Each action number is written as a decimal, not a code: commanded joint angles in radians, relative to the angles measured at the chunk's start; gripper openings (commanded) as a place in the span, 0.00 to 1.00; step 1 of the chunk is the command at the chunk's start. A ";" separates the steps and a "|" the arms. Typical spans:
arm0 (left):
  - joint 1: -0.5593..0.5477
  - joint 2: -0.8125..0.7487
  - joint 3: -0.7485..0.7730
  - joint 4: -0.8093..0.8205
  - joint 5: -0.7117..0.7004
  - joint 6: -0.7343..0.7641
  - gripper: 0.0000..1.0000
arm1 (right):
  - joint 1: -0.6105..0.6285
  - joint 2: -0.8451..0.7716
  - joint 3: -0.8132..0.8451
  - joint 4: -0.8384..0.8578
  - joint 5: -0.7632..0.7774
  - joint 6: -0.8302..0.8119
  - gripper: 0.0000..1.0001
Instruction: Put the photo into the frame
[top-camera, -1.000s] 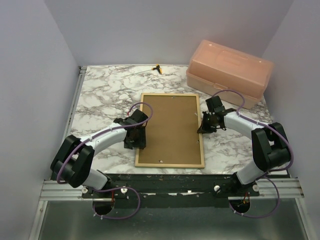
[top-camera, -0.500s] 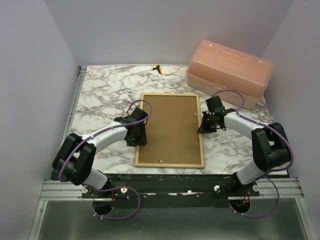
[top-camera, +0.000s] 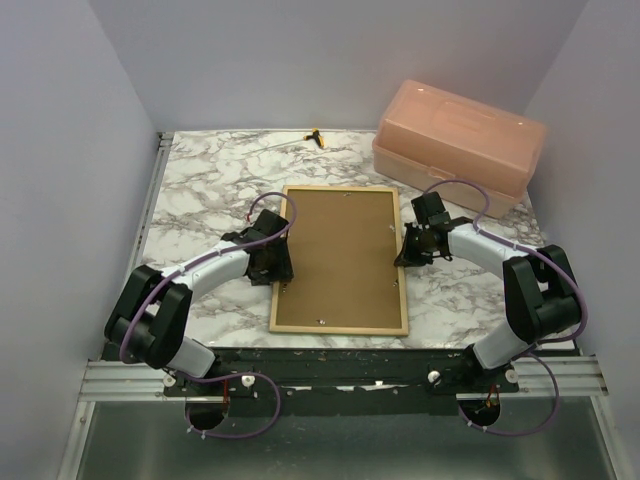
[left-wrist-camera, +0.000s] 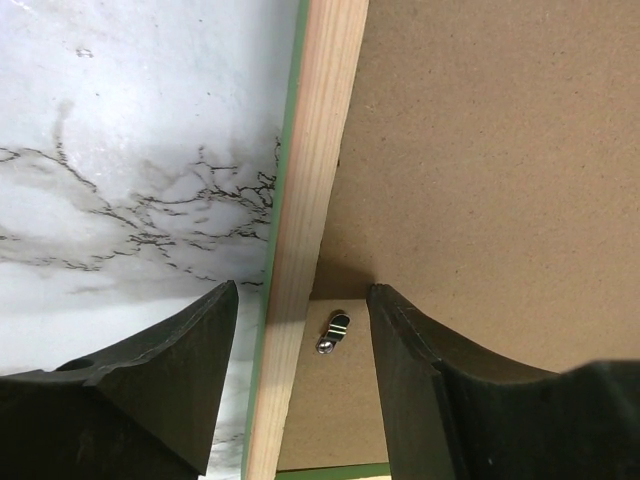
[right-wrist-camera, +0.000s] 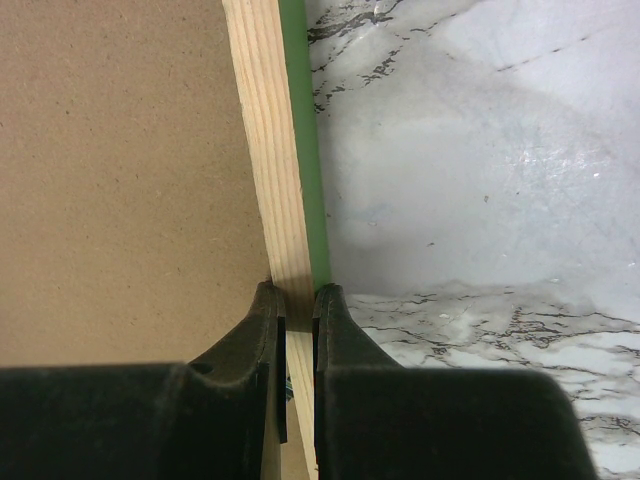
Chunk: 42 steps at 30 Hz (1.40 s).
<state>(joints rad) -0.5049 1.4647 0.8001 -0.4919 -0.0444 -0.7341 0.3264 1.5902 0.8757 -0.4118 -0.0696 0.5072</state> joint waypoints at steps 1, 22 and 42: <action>0.002 0.012 -0.019 0.027 0.037 0.004 0.56 | 0.003 0.039 -0.037 -0.036 0.014 0.020 0.00; -0.048 0.004 -0.061 -0.013 -0.020 0.021 0.35 | 0.003 0.046 -0.030 -0.039 0.017 0.023 0.00; -0.048 -0.066 -0.059 -0.029 -0.002 0.028 0.10 | 0.003 0.039 -0.038 -0.039 0.019 0.026 0.00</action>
<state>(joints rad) -0.5411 1.4223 0.7605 -0.4950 -0.0662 -0.7063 0.3264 1.5913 0.8757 -0.4118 -0.0696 0.5072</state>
